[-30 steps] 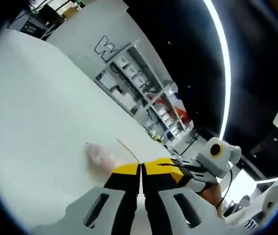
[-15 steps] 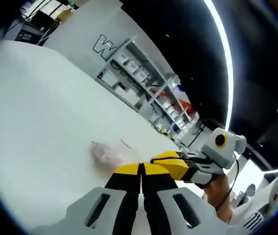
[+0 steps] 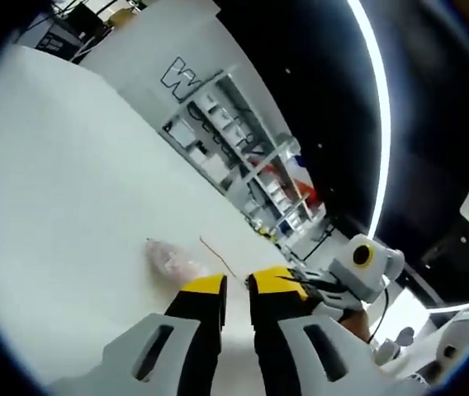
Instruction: Open the resealable bag by pulling the two sides of the seal apart until the entire bag opening is separated and visibly accessible.
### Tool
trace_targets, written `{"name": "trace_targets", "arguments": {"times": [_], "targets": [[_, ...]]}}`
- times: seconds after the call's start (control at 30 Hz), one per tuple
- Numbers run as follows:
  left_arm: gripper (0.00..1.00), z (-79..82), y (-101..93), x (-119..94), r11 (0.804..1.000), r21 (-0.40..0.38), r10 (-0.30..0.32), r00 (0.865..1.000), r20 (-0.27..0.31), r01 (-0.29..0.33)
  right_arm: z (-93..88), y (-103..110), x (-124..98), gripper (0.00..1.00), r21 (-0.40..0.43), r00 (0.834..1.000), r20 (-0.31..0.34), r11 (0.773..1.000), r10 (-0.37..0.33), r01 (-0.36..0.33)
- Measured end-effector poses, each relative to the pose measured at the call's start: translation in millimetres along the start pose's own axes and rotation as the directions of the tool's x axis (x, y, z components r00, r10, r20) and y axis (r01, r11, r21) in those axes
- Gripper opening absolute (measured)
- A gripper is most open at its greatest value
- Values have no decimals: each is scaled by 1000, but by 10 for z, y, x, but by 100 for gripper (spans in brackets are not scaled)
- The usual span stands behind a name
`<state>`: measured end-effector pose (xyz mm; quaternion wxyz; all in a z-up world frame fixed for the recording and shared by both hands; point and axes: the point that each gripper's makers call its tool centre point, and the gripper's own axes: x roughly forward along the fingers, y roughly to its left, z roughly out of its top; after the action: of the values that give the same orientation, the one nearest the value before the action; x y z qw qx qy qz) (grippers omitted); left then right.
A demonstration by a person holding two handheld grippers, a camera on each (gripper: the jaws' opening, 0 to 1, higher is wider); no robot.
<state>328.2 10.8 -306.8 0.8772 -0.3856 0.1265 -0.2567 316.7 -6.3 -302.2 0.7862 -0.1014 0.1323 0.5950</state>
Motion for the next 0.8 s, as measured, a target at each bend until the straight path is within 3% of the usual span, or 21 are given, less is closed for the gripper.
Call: {"name": "trace_targets", "arguments": {"times": [0.27, 0.5, 0.8], "targets": [[2, -30, 14, 27, 1000, 10, 12, 1000, -11, -12, -10, 14, -8, 0, -11, 1000, 2, 1000, -1, 2], [1, -58, -10, 45, 1000, 16, 6, 1000, -17, -5, -29, 19, -11, 0, -17, 1000, -6, 1000, 3, -3], [0, -112, 55, -8, 995, 78, 57, 997, -42, -54, -16, 7, 1, 0, -34, 998, -37, 998, 42, -43]]}}
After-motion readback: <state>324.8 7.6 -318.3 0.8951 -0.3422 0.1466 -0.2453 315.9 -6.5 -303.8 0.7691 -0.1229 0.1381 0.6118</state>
